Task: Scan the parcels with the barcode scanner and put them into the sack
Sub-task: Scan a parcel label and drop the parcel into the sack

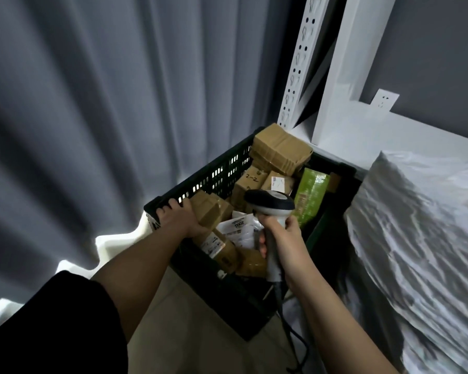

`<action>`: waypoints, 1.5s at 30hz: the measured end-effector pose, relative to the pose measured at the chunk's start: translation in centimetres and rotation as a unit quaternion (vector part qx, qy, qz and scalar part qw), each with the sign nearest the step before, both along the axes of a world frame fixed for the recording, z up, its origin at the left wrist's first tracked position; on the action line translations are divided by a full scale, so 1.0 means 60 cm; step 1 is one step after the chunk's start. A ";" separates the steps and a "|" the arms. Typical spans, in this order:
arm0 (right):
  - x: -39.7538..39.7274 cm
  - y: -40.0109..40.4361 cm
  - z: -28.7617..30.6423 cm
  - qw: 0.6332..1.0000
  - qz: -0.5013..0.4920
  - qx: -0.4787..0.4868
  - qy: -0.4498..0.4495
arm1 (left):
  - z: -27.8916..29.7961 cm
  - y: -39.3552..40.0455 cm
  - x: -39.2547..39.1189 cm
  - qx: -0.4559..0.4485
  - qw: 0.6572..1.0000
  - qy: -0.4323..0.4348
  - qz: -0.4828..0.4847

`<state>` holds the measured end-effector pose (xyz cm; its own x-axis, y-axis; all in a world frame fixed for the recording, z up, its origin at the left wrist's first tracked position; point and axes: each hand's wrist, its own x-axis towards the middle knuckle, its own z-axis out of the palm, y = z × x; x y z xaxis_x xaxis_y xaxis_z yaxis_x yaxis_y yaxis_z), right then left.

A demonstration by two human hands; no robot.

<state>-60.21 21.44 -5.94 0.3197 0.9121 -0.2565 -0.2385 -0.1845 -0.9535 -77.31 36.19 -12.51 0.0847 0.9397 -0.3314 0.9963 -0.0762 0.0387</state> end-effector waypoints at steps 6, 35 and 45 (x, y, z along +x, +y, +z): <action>0.009 -0.027 0.015 1.000 -0.012 -0.007 -0.023 | 0.026 -0.020 0.003 0.085 0.990 -0.108 -0.003; 0.151 -0.325 0.228 0.971 -0.154 0.159 -0.091 | 0.310 -0.322 0.174 0.125 0.739 -0.661 0.034; 0.161 -0.312 0.244 0.950 -0.201 0.220 0.098 | 0.293 -0.355 0.200 0.638 0.578 -0.275 -0.428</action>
<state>-50.58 2.73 8.70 0.6495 0.7597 0.0306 -0.3868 0.3648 -0.8469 -65.34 14.89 5.04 0.4622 -0.0755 0.8835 0.4352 -0.8488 -0.3002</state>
